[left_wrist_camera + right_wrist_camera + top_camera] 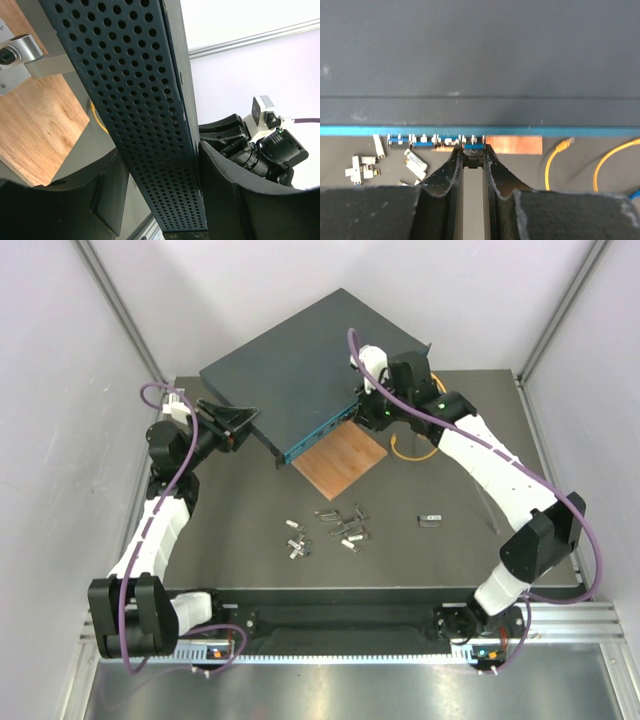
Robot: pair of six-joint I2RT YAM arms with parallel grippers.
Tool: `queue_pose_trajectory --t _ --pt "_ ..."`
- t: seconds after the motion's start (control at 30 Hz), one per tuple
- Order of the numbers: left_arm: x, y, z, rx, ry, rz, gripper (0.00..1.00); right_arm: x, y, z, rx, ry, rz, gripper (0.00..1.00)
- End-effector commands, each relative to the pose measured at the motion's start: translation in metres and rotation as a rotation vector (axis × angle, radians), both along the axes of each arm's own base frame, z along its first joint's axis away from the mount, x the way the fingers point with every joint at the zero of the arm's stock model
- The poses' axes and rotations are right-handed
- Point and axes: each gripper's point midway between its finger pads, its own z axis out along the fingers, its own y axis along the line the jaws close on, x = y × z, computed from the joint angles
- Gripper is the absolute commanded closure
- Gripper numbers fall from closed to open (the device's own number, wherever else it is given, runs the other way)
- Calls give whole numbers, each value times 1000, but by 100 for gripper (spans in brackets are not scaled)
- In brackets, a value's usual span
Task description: Insert the plug into the switch port
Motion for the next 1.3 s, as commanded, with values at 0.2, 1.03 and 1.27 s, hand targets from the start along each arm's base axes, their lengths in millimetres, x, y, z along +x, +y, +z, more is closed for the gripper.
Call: queue_pose_trajectory --t 0.2,1.03,1.27 --pt "7 -6 2 72 -57 -14 83 4 39 71 157 -218 108 74" --pt "6 -6 3 94 -66 -18 83 -21 -30 22 74 -113 41 54" --pt "5 -6 2 98 -67 -23 83 -8 -20 28 115 -119 36 64"
